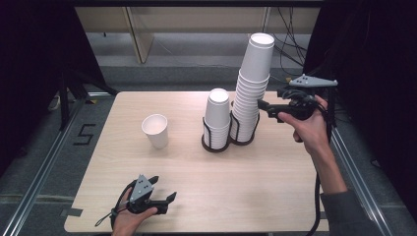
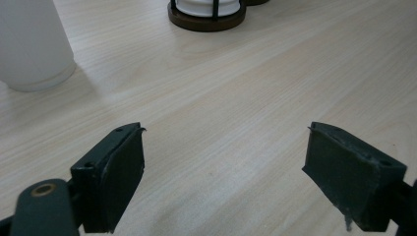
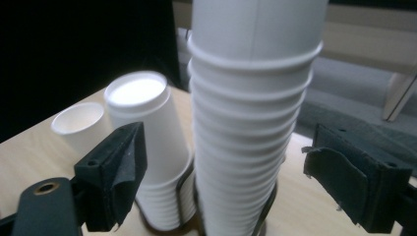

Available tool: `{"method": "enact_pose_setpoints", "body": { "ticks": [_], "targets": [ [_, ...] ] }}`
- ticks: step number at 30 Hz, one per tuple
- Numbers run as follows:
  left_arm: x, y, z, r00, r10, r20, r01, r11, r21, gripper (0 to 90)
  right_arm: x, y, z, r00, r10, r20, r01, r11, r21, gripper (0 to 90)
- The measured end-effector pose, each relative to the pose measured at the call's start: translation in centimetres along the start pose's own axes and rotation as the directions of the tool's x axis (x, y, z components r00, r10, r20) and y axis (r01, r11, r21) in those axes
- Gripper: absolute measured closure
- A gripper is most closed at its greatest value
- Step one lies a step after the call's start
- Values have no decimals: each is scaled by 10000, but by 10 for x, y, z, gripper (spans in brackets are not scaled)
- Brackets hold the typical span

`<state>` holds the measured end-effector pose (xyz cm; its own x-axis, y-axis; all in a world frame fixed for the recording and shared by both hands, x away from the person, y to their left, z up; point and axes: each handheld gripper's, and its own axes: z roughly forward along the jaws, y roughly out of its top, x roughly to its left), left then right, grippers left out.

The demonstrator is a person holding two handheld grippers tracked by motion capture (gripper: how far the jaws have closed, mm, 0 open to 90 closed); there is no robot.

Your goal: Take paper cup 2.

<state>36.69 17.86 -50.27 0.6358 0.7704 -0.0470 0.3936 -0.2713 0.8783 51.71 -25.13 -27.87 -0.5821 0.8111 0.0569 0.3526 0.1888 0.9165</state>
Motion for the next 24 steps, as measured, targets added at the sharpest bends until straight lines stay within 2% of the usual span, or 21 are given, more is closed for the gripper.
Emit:
{"method": "enact_pose_setpoints", "body": {
  "ticks": [1,3,4,5,8,9,13,16,19,20,21,24],
  "targets": [
    [0,0,1,10000,51,62,-51,10000,3,148,0,5,1,9999,9,116,-8,10000,-80,157],
    [-1,0,1,9999,98,81,-99,9999,61,148,-3,14,3,9995,-313,72,315,9988,-380,158],
    [-1,0,1,9999,106,112,-106,9999,54,148,-2,18,3,9999,-106,10,106,9994,-342,158],
    [-1,0,1,9999,113,122,-114,9999,68,148,-3,22,4,9994,-310,184,317,9985,-439,157],
    [-1,0,1,9999,74,89,-75,9999,106,148,-3,34,5,9999,-9,160,17,9987,-501,156],
    [-1,-1,1,9999,81,89,-82,9999,125,148,-5,38,7,9997,-177,154,185,9983,-545,156],
    [-1,0,1,9999,73,83,-74,9999,144,148,-3,50,15,9998,-48,193,57,9989,-472,155],
    [-2,0,1,10000,35,85,-36,9999,96,148,-4,58,22,9993,-202,317,216,9988,-450,155],
    [-2,-1,2,9998,64,177,-65,10000,72,148,-6,65,30,9991,-128,414,148,9987,-482,155],
    [-2,-1,2,9998,70,183,-72,9999,80,148,-5,67,32,9990,49,441,-32,9993,-384,154],
    [-2,-1,2,9998,65,193,-67,9999,92,148,-6,69,35,9987,-52,508,73,9991,-408,154],
    [-2,-1,3,9996,55,279,-59,9999,141,148,-8,72,44,9982,108,593,-76,9985,-550,153]
  ]
}}
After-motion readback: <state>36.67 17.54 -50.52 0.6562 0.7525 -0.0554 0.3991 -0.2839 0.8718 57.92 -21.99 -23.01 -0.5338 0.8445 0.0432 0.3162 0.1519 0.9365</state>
